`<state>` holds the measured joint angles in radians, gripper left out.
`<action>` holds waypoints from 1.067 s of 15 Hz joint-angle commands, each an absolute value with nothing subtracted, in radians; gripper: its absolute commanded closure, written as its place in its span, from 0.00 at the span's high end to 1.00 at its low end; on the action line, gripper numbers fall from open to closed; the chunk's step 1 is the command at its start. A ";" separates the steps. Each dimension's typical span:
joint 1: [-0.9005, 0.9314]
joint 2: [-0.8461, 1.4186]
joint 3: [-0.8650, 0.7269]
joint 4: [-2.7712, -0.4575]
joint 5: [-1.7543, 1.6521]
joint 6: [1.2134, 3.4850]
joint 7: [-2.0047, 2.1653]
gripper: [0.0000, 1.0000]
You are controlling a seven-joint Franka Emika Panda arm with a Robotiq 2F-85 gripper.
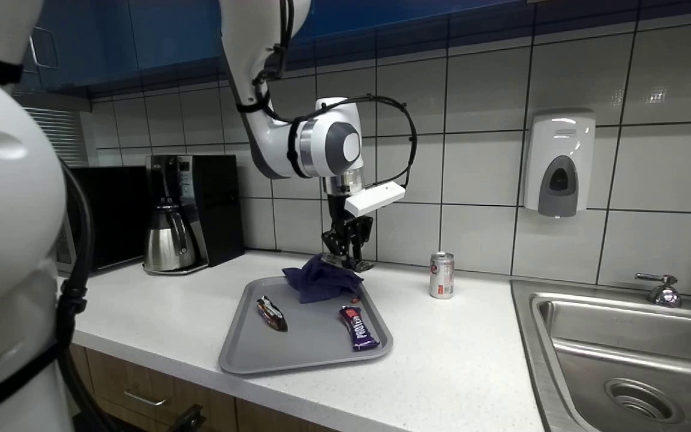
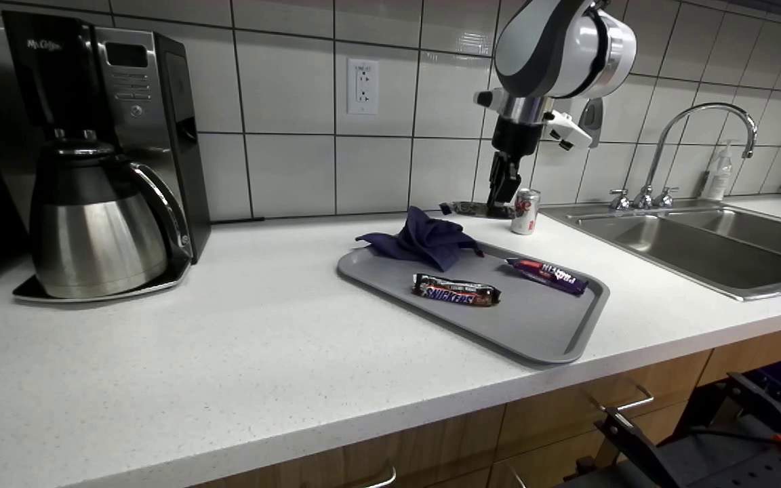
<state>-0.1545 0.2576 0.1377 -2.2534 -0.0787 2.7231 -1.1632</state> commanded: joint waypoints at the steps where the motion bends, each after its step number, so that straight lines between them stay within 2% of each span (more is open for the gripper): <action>1: -0.137 0.149 0.126 -2.373 -0.038 2.737 -1.151 0.10; 11: -0.040 0.037 0.057 -2.565 -0.126 2.737 -0.824 0.10; 16: -0.009 0.041 0.028 -2.607 -0.297 2.763 -0.554 0.10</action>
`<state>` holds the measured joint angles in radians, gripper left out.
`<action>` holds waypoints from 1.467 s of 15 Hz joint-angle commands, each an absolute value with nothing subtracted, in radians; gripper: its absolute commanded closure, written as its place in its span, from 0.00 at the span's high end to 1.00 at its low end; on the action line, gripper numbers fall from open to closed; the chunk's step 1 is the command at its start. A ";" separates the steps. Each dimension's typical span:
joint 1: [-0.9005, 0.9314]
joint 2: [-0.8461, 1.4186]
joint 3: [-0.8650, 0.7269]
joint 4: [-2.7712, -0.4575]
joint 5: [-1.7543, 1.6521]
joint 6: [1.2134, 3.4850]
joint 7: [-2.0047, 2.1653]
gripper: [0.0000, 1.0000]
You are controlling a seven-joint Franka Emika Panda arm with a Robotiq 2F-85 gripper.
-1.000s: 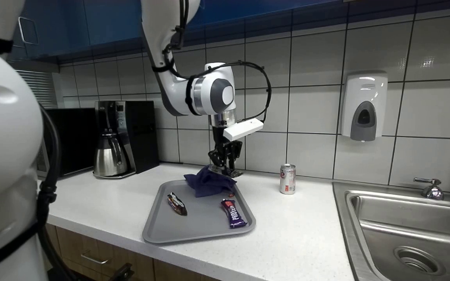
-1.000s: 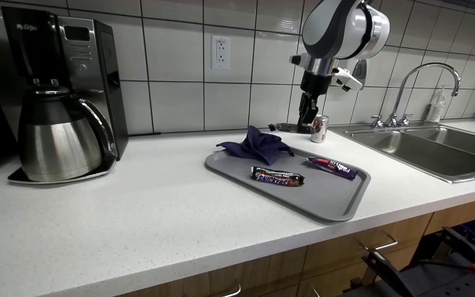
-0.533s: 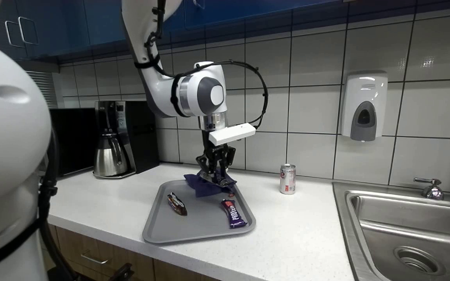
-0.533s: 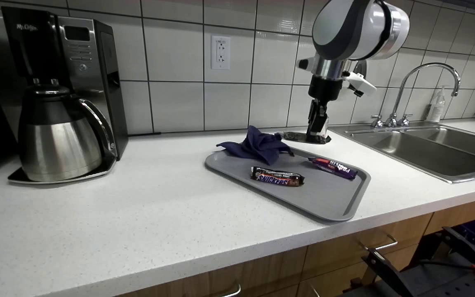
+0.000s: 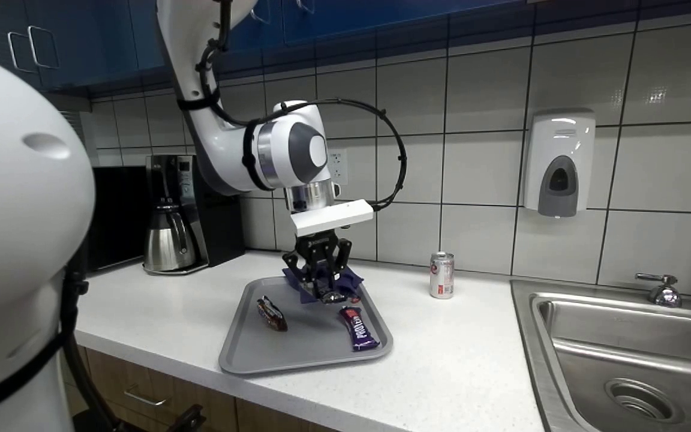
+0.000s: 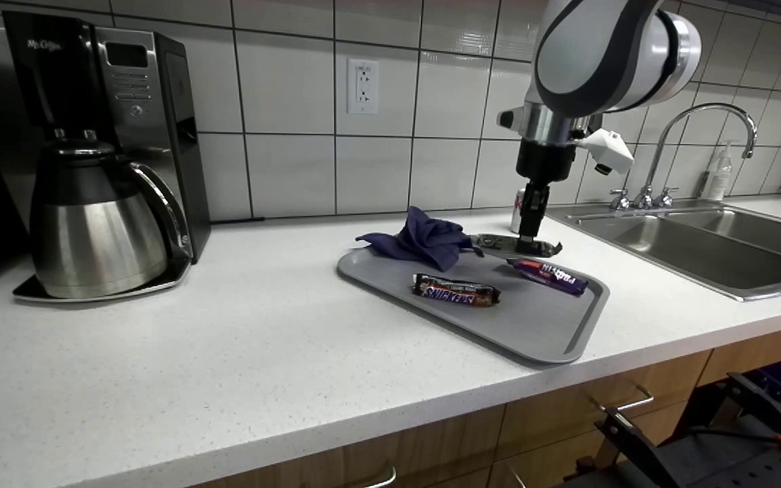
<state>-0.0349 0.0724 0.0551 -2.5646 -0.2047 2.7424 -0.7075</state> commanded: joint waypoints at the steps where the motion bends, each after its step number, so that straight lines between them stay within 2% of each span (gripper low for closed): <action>1: -0.007 0.051 0.026 -2.607 -0.316 2.760 -0.508 0.10; 18: 0.034 0.190 -0.038 -2.607 -0.482 2.907 -0.155 0.10; 19: 0.037 0.198 -0.042 -2.607 -0.489 2.912 -0.144 0.60; 20: 0.039 0.202 -0.046 -2.606 -0.495 2.915 -0.137 0.61; 22: 0.045 0.202 -0.050 -2.609 -0.499 2.918 -0.128 0.74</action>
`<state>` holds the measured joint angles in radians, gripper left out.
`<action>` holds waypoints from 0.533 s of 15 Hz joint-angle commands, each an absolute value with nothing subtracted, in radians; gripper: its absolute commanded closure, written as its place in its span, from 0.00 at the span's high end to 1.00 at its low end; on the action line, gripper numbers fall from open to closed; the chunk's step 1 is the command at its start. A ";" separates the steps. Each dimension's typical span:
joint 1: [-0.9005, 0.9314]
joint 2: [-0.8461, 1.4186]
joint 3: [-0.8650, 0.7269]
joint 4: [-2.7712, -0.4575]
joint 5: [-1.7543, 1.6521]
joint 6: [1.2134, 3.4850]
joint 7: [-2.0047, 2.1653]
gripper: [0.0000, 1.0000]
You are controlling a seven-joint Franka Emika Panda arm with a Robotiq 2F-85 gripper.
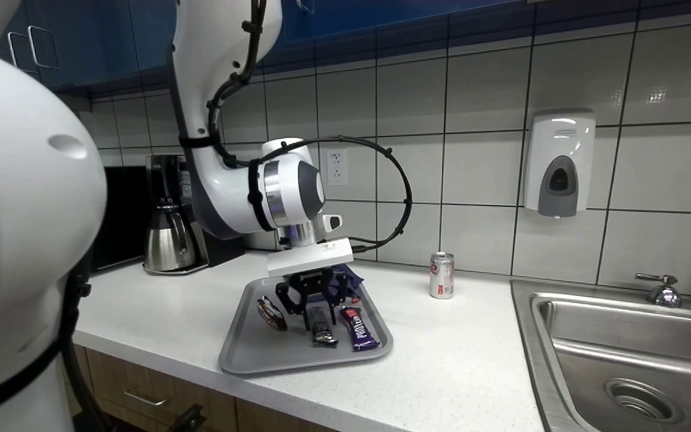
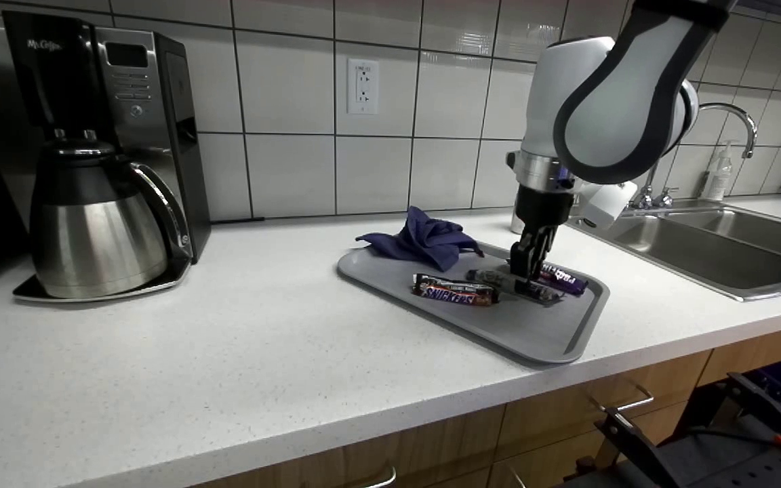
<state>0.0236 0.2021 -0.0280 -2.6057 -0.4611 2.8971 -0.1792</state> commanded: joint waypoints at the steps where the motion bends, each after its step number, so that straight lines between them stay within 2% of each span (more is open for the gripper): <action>1: 0.043 0.194 -0.043 -2.612 -0.488 2.915 -0.138 0.83; 3: 0.043 0.171 -0.033 -2.617 -0.475 2.900 -0.151 0.97; 4: 0.040 0.162 -0.024 -2.620 -0.462 2.896 -0.161 1.00; 8: 0.024 0.103 0.025 -2.635 -0.350 2.881 -0.240 1.00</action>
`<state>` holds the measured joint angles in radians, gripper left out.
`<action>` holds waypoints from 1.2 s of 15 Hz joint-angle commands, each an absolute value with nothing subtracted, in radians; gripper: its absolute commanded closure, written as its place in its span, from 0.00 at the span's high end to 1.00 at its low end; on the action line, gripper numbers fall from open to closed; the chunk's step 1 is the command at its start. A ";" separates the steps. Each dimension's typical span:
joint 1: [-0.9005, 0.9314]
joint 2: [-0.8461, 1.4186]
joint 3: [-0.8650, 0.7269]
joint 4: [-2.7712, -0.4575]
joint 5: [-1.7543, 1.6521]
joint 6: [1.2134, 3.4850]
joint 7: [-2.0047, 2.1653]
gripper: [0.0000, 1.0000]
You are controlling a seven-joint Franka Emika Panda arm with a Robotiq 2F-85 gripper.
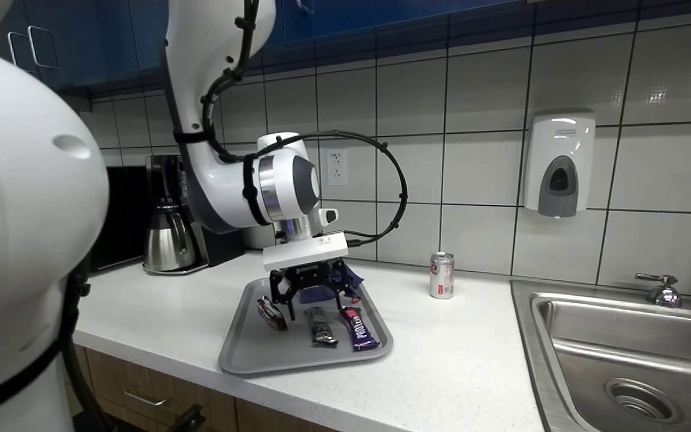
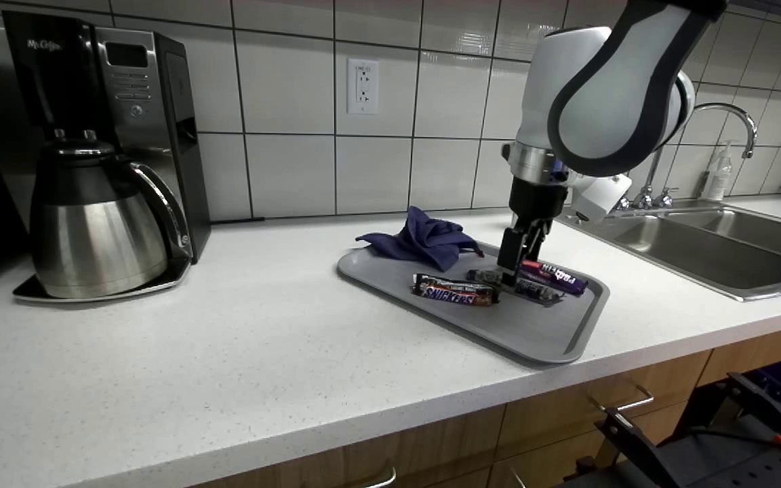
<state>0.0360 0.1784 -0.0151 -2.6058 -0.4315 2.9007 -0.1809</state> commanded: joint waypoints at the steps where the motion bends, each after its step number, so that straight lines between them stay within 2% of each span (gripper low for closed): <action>1: 0.024 0.084 0.036 -2.636 -0.320 2.871 -0.252 1.00; 11: 0.050 -0.085 0.053 -2.637 -0.157 2.712 -0.290 1.00; 18: 0.060 -0.073 0.045 -2.612 -0.154 2.690 -0.270 1.00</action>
